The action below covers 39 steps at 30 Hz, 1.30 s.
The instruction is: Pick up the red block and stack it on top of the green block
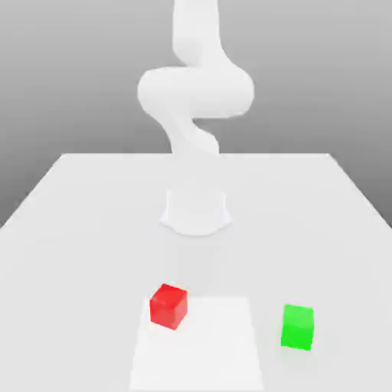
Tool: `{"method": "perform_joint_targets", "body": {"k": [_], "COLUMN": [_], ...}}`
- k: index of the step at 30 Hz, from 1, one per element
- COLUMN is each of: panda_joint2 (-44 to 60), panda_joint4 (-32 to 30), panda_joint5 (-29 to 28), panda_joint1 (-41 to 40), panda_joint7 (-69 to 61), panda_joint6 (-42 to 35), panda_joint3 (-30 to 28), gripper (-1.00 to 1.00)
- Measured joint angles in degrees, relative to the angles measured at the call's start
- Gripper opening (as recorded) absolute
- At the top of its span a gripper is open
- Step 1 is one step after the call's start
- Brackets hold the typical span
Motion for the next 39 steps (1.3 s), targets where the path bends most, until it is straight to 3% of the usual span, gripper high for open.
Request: {"method": "perform_joint_targets", "body": {"k": [17,24,25,32,39], "panda_joint2": [35.91,51.37,53.08,53.33,40.36], "panda_joint4": [-27.23,-27.28,-27.05,-27.02,-28.84], "panda_joint5": [-0.07,-0.01,-0.08,-0.33,0.2], "panda_joint1": [-7.03,-6.97,-6.92,-7.07,-7.44], "panda_joint7": [14.23,15.24,15.28,15.49,15.09], "panda_joint6": [24.62,37.38,38.85,39.1,27.93], "panda_joint3": [0.46,-0.12,-0.19,-0.09,0.47], "gripper": [0.0,0.0,-1.0,-1.0,-1.0]}}
